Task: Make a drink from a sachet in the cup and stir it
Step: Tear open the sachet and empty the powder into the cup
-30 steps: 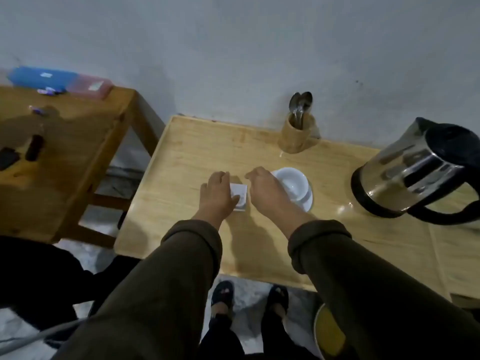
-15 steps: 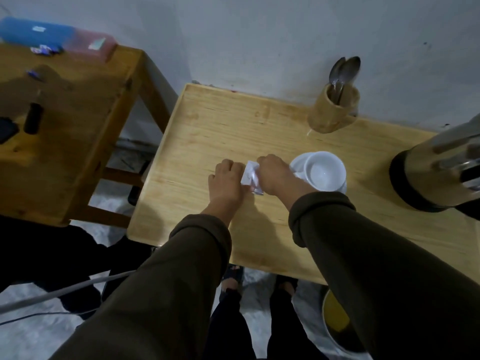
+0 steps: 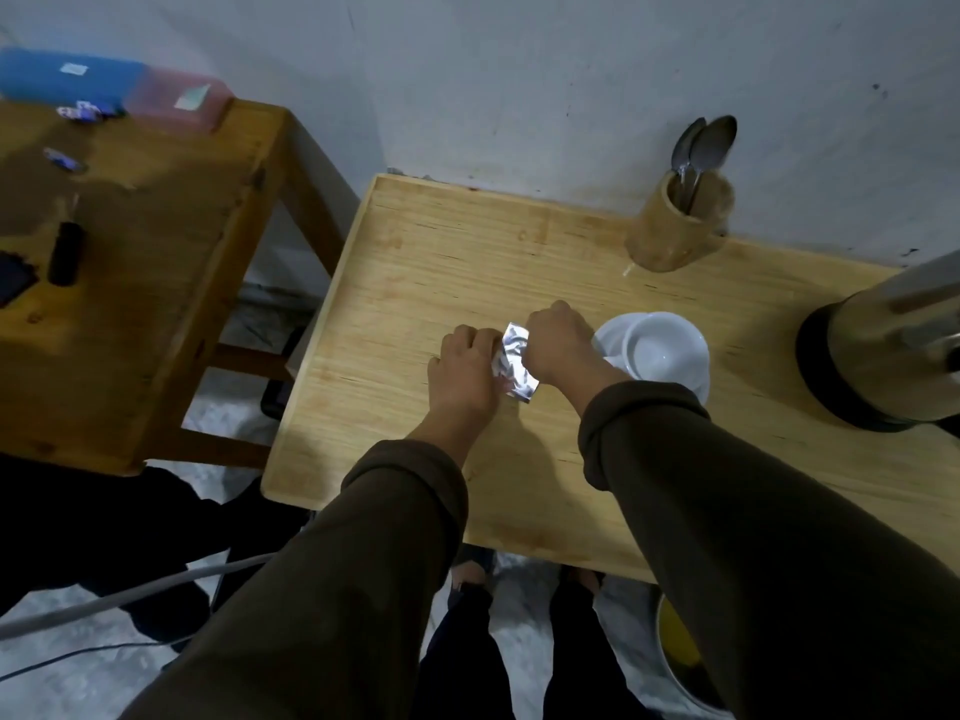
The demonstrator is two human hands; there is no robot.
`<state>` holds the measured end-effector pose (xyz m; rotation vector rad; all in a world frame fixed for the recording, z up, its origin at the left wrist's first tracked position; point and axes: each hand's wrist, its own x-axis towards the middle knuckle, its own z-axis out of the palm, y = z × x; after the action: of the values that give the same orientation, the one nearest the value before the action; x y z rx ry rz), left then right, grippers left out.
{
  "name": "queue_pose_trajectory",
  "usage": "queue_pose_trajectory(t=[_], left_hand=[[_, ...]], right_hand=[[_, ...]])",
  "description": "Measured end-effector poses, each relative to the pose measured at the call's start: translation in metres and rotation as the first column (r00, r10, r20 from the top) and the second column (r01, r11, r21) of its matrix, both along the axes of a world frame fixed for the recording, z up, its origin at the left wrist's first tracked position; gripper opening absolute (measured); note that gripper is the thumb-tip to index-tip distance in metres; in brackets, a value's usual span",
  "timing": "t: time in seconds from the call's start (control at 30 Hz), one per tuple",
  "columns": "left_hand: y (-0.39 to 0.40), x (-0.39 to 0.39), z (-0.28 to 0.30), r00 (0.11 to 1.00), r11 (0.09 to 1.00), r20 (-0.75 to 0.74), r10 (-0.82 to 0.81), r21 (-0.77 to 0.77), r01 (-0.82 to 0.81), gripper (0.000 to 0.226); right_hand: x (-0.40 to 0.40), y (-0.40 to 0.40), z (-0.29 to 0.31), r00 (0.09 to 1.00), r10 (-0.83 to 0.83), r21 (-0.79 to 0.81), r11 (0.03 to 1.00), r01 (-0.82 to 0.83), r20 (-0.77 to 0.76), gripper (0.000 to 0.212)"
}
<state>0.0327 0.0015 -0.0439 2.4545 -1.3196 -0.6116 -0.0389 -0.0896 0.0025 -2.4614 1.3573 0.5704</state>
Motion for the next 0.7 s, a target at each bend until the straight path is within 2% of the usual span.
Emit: queue_pose_trajectory(t=[0.1,0.17,0.27,0.33,0.37,0.43,0.47,0.5,0.53,0.6,0.7], left_hand=[[-0.002,0.005,0.005,0.999,0.999,-0.026,0.034,0.005,-0.034,0.055],[-0.004,0.008,0.011,0.988,0.994,-0.107,0.108,0.009,-0.107,0.053],[-0.011,0.013,0.026,0.886,0.938,-0.312,0.344,0.064,-0.341,0.043],[-0.017,0.016,0.04,0.81,0.918,-0.434,0.394,0.142,-0.371,0.048],[-0.019,0.015,0.048,0.75,0.915,-0.53,0.396,0.162,-0.369,0.054],[-0.023,0.012,0.064,0.457,0.879,-0.789,0.41,0.207,-0.43,0.054],[-0.025,0.012,0.07,0.345,0.863,-0.849,0.399,0.222,-0.454,0.051],[-0.027,0.012,0.075,0.297,0.865,-0.877,0.378,0.221,-0.451,0.046],[-0.028,0.011,0.082,0.268,0.87,-0.895,0.358,0.215,-0.445,0.038],[-0.03,0.009,0.093,0.272,0.878,-0.907,0.321,0.178,-0.444,0.02],[-0.036,0.007,0.102,0.376,0.899,-0.883,0.279,0.102,-0.427,0.01]], right_hand=[[0.0,-0.005,0.012,0.996,-0.054,0.064,0.997,0.049,0.075,0.026],[-0.002,-0.007,0.021,0.985,-0.08,0.092,0.993,0.067,0.15,0.025],[-0.007,-0.009,0.033,0.936,-0.14,0.093,0.989,0.116,0.323,0.022],[-0.012,-0.007,0.043,0.898,-0.142,0.066,0.99,0.126,0.416,0.019],[-0.015,-0.005,0.049,0.891,-0.117,0.048,0.993,0.107,0.439,0.018],[-0.02,-0.002,0.061,0.888,-0.041,0.008,0.999,0.043,0.458,0.015],[-0.024,-0.001,0.066,0.886,-0.011,-0.012,1.0,0.018,0.463,0.015],[-0.027,0.0,0.071,0.885,0.005,-0.025,1.0,0.007,0.466,0.015],[-0.03,0.002,0.077,0.882,0.012,-0.032,0.999,0.004,0.471,0.015],[-0.037,0.008,0.086,0.876,0.017,-0.033,0.999,-0.001,0.482,0.015],[-0.046,0.014,0.098,0.884,0.018,-0.011,1.0,-0.014,0.468,0.017]])
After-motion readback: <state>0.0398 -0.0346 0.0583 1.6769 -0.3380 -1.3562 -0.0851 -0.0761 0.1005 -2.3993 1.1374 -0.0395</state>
